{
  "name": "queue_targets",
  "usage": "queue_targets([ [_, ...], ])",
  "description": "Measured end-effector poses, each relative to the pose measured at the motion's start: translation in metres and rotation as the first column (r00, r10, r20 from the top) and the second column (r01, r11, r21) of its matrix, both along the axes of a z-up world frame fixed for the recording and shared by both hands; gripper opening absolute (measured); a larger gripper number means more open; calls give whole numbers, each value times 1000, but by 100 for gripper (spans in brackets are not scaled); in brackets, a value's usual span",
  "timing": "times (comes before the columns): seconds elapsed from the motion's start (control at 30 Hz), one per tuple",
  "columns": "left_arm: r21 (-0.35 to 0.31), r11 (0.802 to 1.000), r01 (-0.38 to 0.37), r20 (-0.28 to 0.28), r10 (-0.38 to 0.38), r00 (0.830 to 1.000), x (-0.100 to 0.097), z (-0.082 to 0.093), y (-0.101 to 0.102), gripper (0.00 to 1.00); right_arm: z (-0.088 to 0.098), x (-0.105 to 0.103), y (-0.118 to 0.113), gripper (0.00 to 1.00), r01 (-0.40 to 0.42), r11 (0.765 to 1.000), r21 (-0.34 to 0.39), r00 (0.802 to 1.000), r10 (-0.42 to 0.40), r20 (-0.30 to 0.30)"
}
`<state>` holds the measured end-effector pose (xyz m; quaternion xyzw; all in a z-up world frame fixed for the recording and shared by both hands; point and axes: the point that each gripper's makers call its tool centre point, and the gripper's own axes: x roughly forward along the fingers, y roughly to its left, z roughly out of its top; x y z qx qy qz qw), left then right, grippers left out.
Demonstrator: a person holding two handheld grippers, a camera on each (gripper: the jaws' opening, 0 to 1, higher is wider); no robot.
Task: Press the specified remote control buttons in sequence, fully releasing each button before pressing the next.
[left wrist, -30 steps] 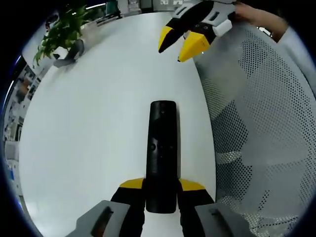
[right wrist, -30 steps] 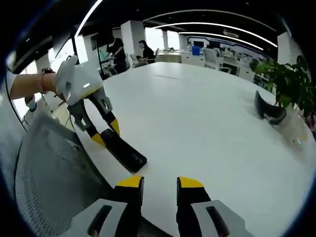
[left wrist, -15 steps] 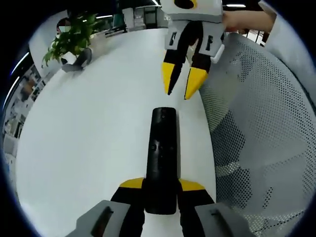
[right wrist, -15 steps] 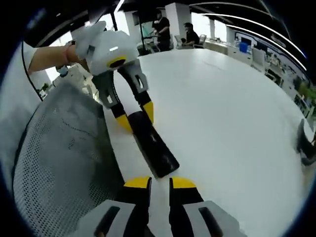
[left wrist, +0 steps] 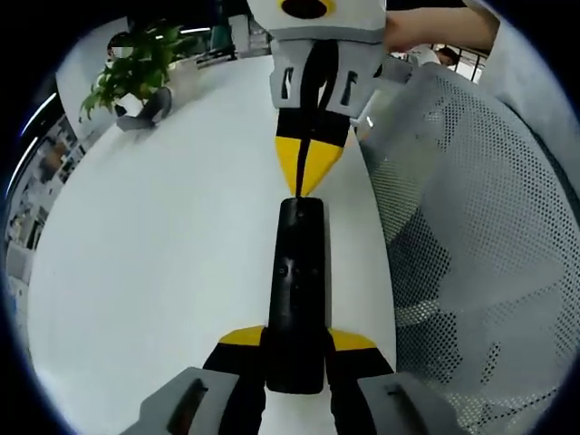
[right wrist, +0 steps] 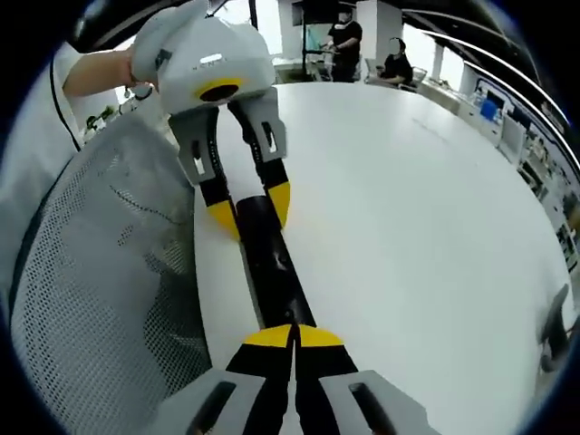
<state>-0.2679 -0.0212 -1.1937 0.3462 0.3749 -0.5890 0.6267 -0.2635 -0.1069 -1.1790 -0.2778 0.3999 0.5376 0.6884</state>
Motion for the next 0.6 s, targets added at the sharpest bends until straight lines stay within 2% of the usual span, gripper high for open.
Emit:
queue_targets([
  [0.07,5,1000,5,0,-5,1000,0,0,0,25,-4,-1,-1,0,-26,999,-28,1000,26,-3],
  [0.17,10,1000,5,-1,-5,1000,0,0,0,25,-4,-2,3,0,-51,998,-28,999,51,-4],
  [0.4,24,1000,11,-4,-11,1000,1,-1,-1,25,-6,-3,3,0,-137,987,-81,990,139,26],
  [0.5,23,1000,16,-5,-16,1000,0,-1,-1,25,-7,-3,3,0,-200,968,-153,978,207,33],
  [0.6,17,1000,15,-5,-15,1000,0,-1,0,25,-7,-3,4,0,-230,952,-200,970,240,27],
])
